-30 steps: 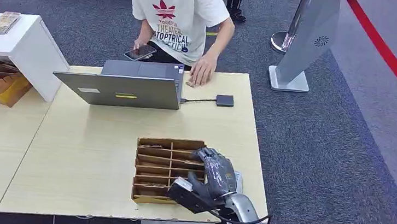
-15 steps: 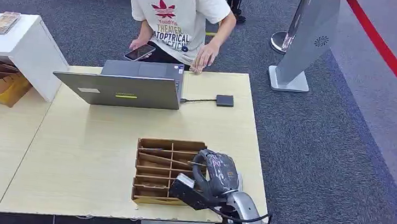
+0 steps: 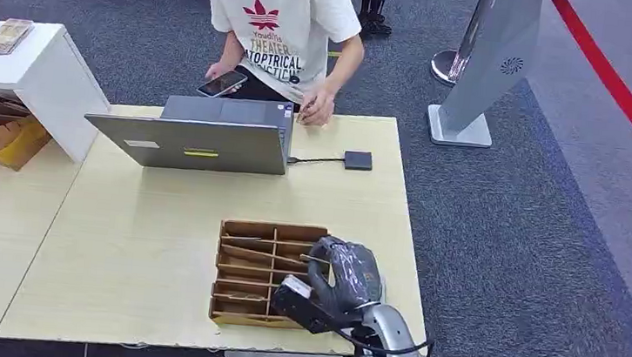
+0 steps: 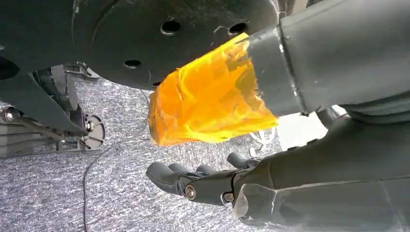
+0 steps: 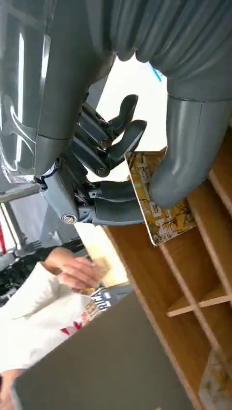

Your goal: Pass the card to the sensor for recognition and then transmit it.

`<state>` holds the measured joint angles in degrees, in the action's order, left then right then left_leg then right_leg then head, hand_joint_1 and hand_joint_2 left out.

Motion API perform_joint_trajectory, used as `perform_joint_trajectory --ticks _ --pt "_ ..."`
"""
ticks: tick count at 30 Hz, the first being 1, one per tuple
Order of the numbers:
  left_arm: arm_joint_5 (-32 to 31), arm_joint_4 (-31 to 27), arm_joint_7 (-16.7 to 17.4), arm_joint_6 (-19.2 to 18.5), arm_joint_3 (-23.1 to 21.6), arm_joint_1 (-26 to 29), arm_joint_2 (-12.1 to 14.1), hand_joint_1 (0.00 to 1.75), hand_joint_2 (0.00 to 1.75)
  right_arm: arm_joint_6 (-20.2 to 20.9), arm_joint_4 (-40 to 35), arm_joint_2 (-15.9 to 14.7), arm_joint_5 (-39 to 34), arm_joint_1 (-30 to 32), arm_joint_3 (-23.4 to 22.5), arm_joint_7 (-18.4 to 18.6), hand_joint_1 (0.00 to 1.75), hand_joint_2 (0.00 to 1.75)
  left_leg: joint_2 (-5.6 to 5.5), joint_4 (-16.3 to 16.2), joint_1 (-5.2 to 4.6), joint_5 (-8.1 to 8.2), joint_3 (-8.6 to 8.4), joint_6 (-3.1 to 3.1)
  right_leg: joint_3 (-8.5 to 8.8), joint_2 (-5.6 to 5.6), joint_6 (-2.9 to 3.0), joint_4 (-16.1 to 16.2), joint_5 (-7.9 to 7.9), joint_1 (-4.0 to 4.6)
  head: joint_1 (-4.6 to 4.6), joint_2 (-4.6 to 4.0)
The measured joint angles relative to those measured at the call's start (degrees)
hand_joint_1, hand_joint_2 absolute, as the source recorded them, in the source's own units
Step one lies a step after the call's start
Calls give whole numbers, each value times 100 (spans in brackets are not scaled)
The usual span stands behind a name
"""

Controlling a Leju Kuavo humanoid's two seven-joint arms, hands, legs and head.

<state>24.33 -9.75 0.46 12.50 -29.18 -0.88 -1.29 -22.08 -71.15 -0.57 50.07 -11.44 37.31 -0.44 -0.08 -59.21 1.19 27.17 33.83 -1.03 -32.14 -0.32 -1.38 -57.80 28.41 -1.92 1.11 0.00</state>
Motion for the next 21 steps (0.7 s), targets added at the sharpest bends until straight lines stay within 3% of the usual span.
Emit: perform_joint_trajectory --ticks 3,8,11,15,21 --pt "4 0 -9 7 0 0 0 0 0 -160 -90 2 17 34 -35 -79 175 175 0 0 0 0 0 0 0 -1 0 0 0 0 0 0" --pt "20 0 -26 70 0 3 -2 0 0 -1189 -643 90 33 231 -243 -499 175 175 1 0 0 1 1 0 -1 1 0 0 0 0 0 0" --pt "20 0 -28 79 0 1 -7 0 0 -1254 -909 107 33 302 -325 -563 175 175 1 0 0 1 0 0 -1 0 0 0 0 0 0 0" --pt "17 0 -26 107 0 4 -11 0 0 -1724 -1332 222 -72 492 -511 -986 175 175 0 0 0 0 0 0 -1 0 0 0 0 0 0 0" --pt "17 0 -35 122 -2 2 -11 0 0 -1759 -1947 483 -26 777 -948 -1473 175 175 0 0 0 0 1 0 -1 0 0 0 0 0 0 0"
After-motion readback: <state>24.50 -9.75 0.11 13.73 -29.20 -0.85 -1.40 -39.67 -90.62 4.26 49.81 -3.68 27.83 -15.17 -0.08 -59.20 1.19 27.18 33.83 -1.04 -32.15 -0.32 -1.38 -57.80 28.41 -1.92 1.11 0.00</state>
